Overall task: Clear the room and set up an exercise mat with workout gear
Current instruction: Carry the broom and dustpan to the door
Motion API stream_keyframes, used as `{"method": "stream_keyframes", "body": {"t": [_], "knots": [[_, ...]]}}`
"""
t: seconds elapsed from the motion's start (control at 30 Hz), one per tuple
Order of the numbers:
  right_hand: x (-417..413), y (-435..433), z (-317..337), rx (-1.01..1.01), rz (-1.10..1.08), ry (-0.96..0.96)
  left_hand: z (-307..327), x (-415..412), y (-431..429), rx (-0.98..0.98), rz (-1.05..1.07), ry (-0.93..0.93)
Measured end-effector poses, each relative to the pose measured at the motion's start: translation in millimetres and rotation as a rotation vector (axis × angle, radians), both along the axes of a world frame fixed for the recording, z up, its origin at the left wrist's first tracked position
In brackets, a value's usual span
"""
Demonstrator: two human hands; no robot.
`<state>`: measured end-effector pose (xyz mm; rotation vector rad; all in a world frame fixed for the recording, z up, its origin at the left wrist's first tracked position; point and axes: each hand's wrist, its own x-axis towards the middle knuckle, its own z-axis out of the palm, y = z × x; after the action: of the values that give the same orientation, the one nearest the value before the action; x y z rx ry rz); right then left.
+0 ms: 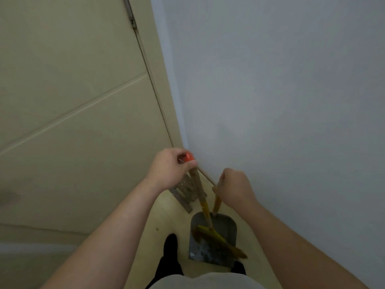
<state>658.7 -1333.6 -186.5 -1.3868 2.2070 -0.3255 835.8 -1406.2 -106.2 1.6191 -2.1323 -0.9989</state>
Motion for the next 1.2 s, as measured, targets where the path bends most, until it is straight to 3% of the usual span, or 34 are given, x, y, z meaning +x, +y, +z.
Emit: {"method": "stream_keyframes", "body": {"t": [0.27, 0.47, 0.73, 1.2], "knots": [[8.9, -14.8, -15.1, 0.132, -0.285, 0.023, -21.4, -10.6, -82.7, 0.014, -0.441, 0.027], [12.1, -13.1, -22.9, 0.113, -0.456, 0.042, -29.5, -47.6, -110.8, -0.001, -0.598, 0.025], [-6.4, -16.3, -52.6, 0.098, -0.584, -0.101, -37.5, -77.6, -114.5, -0.052, -0.667, -0.161], [-11.7, -44.4, -68.0, 0.115, -0.719, -0.111, -59.1, -113.2, -153.9, -0.066, -0.791, -0.195]]}}
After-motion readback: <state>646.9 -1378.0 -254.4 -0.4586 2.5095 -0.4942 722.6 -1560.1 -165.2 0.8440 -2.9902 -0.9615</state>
